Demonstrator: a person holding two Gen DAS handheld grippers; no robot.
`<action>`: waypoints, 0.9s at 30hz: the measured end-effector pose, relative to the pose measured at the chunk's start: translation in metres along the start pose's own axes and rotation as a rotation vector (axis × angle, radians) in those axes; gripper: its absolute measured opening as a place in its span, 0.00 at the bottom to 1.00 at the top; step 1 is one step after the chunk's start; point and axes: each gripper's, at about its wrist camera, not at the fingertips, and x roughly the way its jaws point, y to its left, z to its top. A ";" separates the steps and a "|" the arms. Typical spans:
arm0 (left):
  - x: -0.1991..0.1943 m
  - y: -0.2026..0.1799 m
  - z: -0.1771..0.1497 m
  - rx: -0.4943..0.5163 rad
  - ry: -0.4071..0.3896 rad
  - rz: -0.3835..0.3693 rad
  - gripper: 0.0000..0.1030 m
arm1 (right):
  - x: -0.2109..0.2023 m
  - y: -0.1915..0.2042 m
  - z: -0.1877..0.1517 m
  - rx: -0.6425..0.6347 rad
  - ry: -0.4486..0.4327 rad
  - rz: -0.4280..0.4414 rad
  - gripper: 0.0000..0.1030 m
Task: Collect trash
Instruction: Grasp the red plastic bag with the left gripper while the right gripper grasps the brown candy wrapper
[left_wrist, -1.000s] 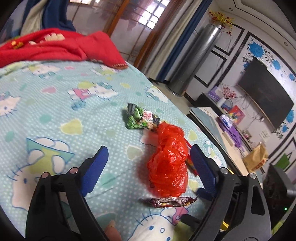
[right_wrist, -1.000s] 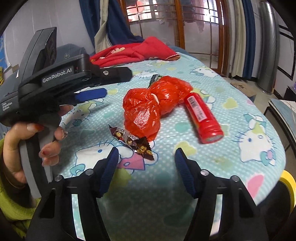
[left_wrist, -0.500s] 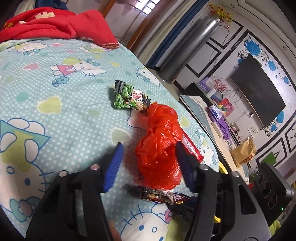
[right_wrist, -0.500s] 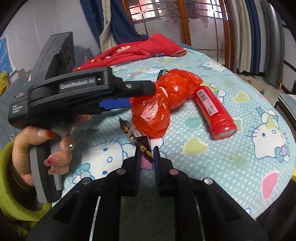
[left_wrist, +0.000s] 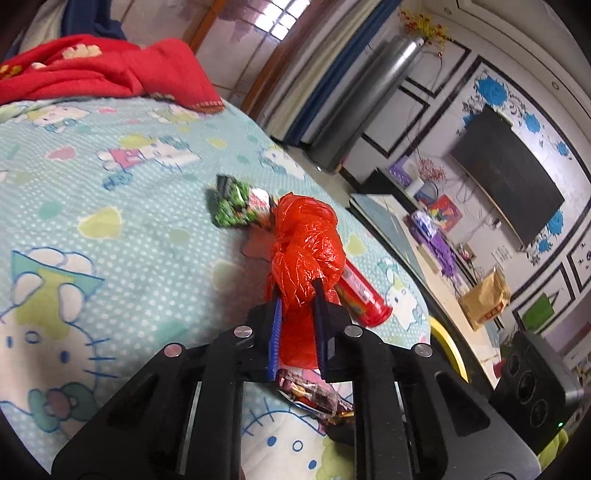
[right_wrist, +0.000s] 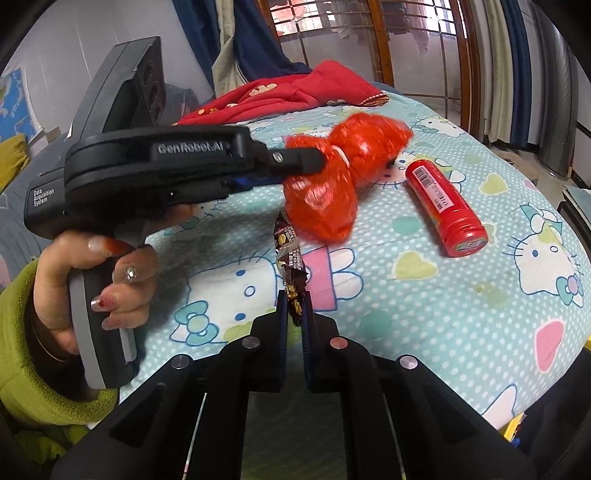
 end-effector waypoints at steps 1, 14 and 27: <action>-0.004 0.001 0.001 -0.005 -0.015 0.006 0.09 | -0.001 0.000 0.000 -0.001 -0.001 0.000 0.07; -0.044 -0.015 0.013 0.048 -0.147 0.069 0.09 | -0.029 -0.012 0.013 0.024 -0.077 -0.045 0.07; -0.050 -0.051 0.007 0.137 -0.150 0.022 0.09 | -0.073 -0.043 0.020 0.085 -0.168 -0.138 0.07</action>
